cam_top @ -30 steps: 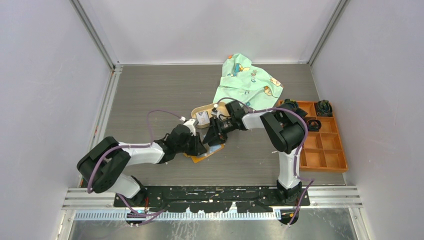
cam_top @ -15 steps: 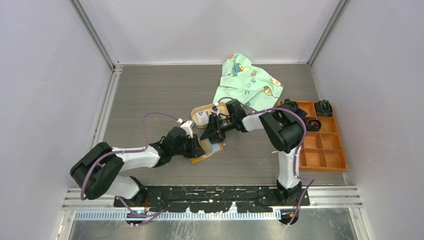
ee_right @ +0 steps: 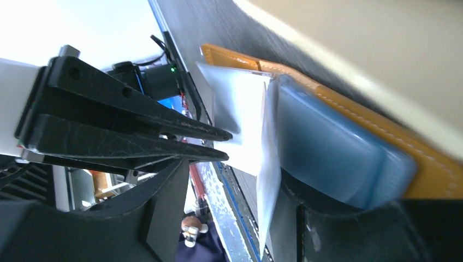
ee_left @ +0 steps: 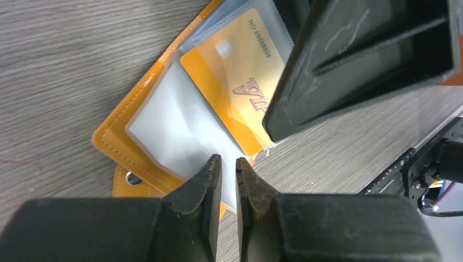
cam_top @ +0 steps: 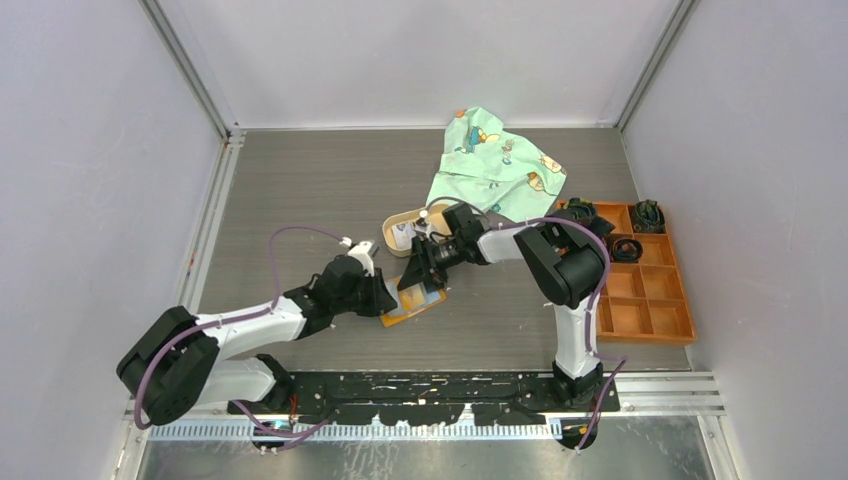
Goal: Put the credit cards into the card holder
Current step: Turn over the card slot in the card holder, then pick up the credit card from the storage box.
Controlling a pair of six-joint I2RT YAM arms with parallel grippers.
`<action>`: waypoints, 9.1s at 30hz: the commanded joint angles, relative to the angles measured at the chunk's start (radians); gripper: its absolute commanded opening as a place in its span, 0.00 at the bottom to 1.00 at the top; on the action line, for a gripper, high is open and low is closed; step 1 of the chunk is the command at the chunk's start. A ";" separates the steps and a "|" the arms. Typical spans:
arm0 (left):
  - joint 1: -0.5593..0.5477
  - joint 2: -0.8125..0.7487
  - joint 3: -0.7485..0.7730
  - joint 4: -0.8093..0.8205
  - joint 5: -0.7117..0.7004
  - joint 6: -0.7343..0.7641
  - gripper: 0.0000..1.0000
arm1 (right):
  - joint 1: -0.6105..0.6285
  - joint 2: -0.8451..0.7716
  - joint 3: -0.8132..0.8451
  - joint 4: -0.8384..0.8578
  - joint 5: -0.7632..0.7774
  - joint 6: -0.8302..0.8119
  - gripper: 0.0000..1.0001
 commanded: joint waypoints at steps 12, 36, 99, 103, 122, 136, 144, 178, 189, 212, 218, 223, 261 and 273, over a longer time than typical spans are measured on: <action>0.009 -0.060 -0.043 -0.081 -0.095 0.023 0.16 | 0.095 -0.109 0.111 -0.323 0.102 -0.303 0.58; 0.012 0.083 0.010 0.002 -0.046 0.026 0.15 | 0.119 -0.175 0.156 -0.456 0.181 -0.430 0.58; 0.400 0.248 0.256 0.173 0.362 -0.047 0.40 | -0.089 0.029 0.621 -0.582 0.464 -0.540 0.57; 0.401 0.301 0.314 0.117 0.311 -0.026 0.45 | -0.088 0.126 0.690 -0.598 0.495 -0.505 0.57; 0.397 0.476 0.434 0.015 0.321 0.004 0.22 | -0.058 0.277 0.686 -0.476 0.348 -0.307 0.56; 0.395 0.490 0.472 -0.048 0.346 0.025 0.11 | -0.096 0.157 0.512 -0.096 0.102 0.000 0.51; 0.395 0.485 0.490 -0.079 0.345 0.037 0.10 | -0.096 0.137 0.471 -0.062 0.102 0.023 0.43; 0.369 0.469 0.512 -0.097 0.349 0.026 0.11 | -0.065 0.238 0.603 -0.457 0.293 -0.239 0.34; 0.375 0.266 0.442 -0.095 0.248 0.059 0.27 | -0.124 0.154 0.563 -0.448 0.256 -0.252 0.03; 0.410 -0.185 0.127 -0.073 0.217 0.089 0.32 | -0.152 0.139 0.557 -0.476 0.175 -0.289 0.31; 0.410 -0.224 0.107 -0.083 0.211 0.085 0.32 | -0.171 0.107 0.532 -0.492 0.193 -0.305 0.32; 0.410 -0.234 0.093 -0.079 0.217 0.075 0.32 | -0.191 0.085 0.509 -0.491 0.202 -0.306 0.30; 0.306 -0.232 -0.264 0.965 0.501 -0.252 0.67 | -0.263 -0.403 0.119 -0.215 -0.113 -0.383 0.01; 0.064 -0.267 -0.234 0.854 0.261 -0.048 0.66 | -0.172 -0.586 -0.092 0.021 -0.198 -0.402 0.01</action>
